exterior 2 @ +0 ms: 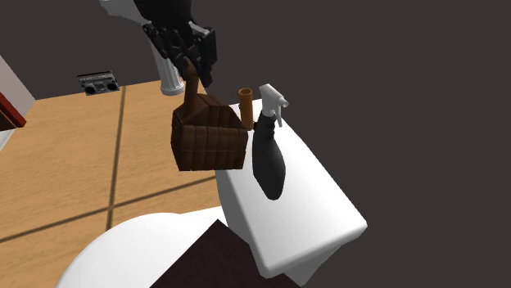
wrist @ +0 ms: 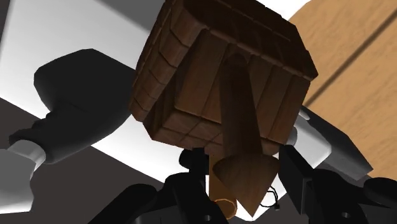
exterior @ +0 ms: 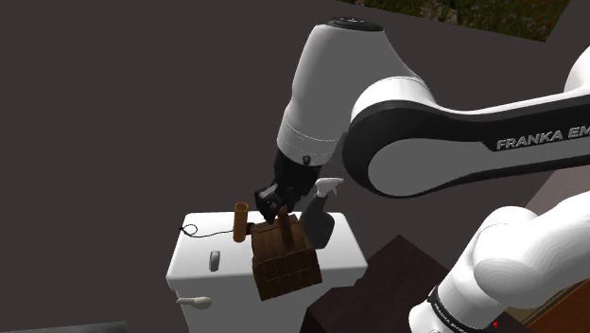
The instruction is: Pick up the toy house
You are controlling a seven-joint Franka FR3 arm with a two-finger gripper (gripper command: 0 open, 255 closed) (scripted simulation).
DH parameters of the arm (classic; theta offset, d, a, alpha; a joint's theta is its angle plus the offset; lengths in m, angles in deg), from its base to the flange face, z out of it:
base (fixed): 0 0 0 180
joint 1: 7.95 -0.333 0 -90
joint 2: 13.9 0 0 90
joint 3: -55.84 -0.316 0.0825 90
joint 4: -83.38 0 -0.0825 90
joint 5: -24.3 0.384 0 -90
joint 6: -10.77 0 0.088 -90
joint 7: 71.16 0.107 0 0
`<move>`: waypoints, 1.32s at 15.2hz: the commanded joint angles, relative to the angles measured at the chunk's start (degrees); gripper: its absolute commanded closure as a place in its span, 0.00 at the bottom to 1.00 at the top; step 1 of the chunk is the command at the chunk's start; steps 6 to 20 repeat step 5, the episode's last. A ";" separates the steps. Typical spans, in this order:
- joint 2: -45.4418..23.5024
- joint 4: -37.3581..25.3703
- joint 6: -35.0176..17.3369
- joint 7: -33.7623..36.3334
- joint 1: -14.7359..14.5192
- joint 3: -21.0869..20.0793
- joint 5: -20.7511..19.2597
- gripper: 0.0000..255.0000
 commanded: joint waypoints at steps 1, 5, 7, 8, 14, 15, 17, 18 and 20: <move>0.58 -1.20 1.66 -0.27 -0.11 0.54 0.03 1.00; 0.94 -2.56 3.36 -0.50 -0.12 1.03 -0.04 1.00; 0.94 -2.56 3.36 -0.50 -0.12 1.03 -0.04 1.00; 0.94 -2.56 3.36 -0.50 -0.12 1.03 -0.04 1.00; 0.94 -2.56 3.36 -0.50 -0.12 1.03 -0.04 1.00; 0.94 -2.56 3.36 -0.50 -0.12 1.03 -0.04 1.00; 0.94 -2.56 3.36 -0.50 -0.12 1.03 -0.04 1.00; 0.94 -2.56 3.36 -0.50 -0.12 1.03 -0.04 1.00; 0.94 -2.56 3.36 -0.50 -0.12 1.03 -0.04 1.00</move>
